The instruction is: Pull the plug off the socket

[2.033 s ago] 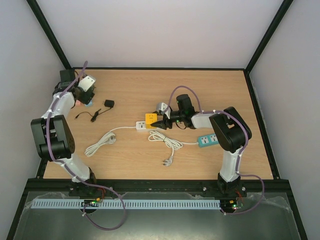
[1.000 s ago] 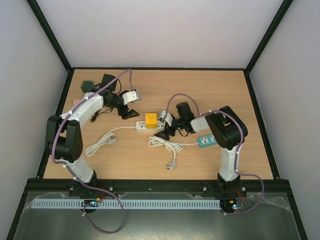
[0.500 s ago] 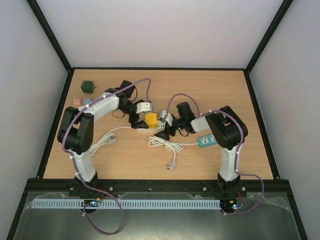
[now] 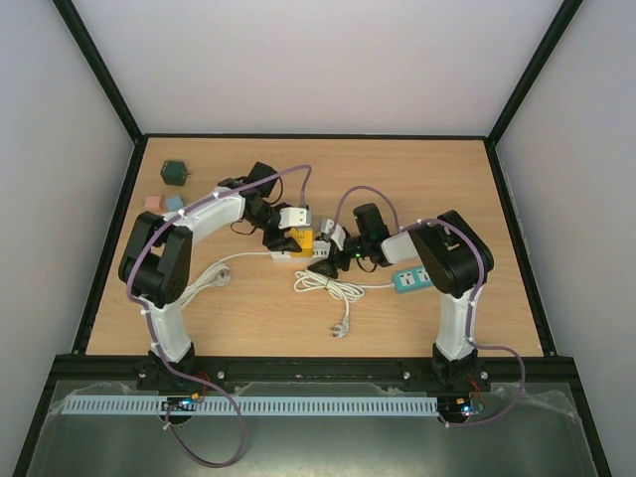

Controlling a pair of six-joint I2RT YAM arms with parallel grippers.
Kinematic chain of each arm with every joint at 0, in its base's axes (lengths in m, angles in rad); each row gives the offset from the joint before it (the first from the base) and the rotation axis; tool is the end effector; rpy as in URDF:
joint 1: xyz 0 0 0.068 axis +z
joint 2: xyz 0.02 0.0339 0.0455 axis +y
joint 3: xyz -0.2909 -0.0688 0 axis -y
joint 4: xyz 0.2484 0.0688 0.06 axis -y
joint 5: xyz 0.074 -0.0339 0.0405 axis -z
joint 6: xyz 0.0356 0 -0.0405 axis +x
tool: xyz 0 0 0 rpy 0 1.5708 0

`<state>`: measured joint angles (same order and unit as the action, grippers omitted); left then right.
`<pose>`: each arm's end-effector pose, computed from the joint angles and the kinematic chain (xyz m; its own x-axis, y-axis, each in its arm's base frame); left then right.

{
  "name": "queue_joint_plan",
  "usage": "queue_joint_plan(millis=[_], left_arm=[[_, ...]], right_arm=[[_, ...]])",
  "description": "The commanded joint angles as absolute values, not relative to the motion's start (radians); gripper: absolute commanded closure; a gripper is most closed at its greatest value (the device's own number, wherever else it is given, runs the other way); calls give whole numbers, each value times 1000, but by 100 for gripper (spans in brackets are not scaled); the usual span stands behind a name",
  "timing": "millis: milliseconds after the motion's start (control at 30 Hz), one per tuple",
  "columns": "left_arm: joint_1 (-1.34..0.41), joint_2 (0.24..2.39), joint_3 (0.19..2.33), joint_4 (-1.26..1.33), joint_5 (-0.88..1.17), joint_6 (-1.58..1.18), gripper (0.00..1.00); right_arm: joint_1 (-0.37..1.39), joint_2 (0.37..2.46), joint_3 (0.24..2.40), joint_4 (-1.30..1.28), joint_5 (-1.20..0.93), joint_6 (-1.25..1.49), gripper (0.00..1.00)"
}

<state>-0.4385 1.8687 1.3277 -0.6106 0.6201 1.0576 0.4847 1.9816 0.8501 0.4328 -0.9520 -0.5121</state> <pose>0.3453 -0.1848 0.2210 0.0816 0.7448 -0.6623 0.9952 -0.0254 0.0940 0.3126 0.1974 0.1200 -0.0933 -0.3704 -0.9242 -0.9956 0.0472 0.0816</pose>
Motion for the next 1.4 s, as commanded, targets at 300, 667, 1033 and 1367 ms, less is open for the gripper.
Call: queue_joint_plan(millis=[300, 667, 1033, 1367], left_arm=[[-391, 1802, 1264, -715, 603, 1155, 54], [-368, 1784, 1240, -752, 628, 1185, 55], [-364, 1765, 1259, -728, 695, 1130, 61], [-333, 1750, 1320, -784, 801, 1115, 63]], right_arm=[[518, 1931, 839, 497, -967, -476, 7], [587, 1939, 865, 452, -912, -527, 31], [594, 1950, 881, 442, -914, -525, 61], [593, 1960, 902, 392, -899, -544, 78]])
